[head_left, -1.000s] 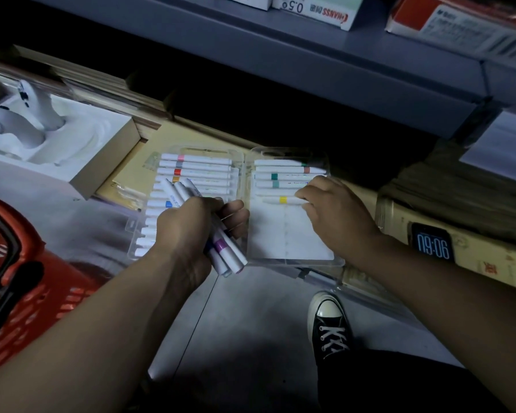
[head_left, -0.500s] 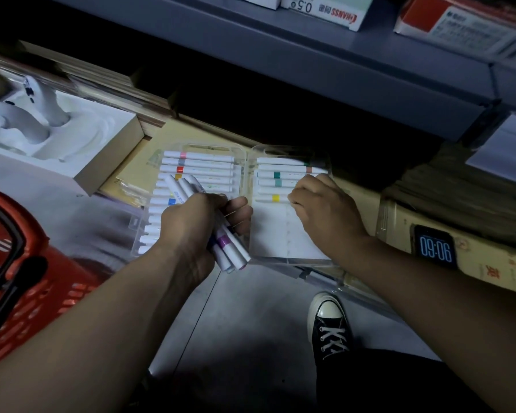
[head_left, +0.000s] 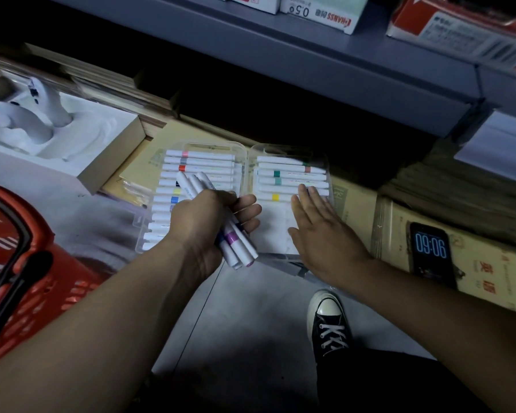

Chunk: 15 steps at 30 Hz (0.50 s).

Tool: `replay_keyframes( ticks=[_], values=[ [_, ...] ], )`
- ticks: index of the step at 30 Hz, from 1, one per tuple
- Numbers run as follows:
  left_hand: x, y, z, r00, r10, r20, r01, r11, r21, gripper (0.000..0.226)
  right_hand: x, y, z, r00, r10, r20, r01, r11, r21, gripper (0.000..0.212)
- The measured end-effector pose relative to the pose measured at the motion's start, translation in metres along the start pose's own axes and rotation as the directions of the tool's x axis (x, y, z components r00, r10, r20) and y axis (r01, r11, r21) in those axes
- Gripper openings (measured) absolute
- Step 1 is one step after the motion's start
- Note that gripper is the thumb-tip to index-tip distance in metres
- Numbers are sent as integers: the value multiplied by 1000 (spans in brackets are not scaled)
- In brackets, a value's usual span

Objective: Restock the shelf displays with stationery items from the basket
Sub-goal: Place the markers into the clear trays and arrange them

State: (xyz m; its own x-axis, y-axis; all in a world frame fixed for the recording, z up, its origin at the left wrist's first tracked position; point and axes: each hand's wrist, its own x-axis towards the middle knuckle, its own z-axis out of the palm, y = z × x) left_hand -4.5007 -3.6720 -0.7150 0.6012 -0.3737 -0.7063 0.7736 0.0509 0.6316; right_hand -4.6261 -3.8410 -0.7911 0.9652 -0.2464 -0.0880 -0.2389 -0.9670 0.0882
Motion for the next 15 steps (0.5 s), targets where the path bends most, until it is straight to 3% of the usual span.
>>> replay_keyframes(
  ticks=[4,6,7,8,10,11,15],
  values=[
    [-5,0,0,1000,8,15,-8,1000,14,29,3,-5,-21,995,-4,100,-7,994,110,57],
    [-8,2,1,1000,8,28,-9,1000,3,22,4,-13,-42,1000,15,-11,-11,938,346,36],
    [-9,3,2,1000,5,31,-4,1000,-17,23,5,-20,-57,994,79,-77,-26,847,530,26],
    [-11,4,3,999,-3,32,4,999,-38,26,6,-29,-72,988,150,-40,-76,690,720,26],
    [-14,6,6,998,-18,64,22,997,-76,28,9,-43,-96,970,121,212,-239,295,925,29],
    [-17,6,9,995,-30,97,39,995,-89,29,10,-46,-104,950,61,307,-313,161,936,25],
    [-22,8,11,980,-58,188,77,992,-96,31,11,-43,-113,929,8,370,-370,67,927,19]
  ],
)
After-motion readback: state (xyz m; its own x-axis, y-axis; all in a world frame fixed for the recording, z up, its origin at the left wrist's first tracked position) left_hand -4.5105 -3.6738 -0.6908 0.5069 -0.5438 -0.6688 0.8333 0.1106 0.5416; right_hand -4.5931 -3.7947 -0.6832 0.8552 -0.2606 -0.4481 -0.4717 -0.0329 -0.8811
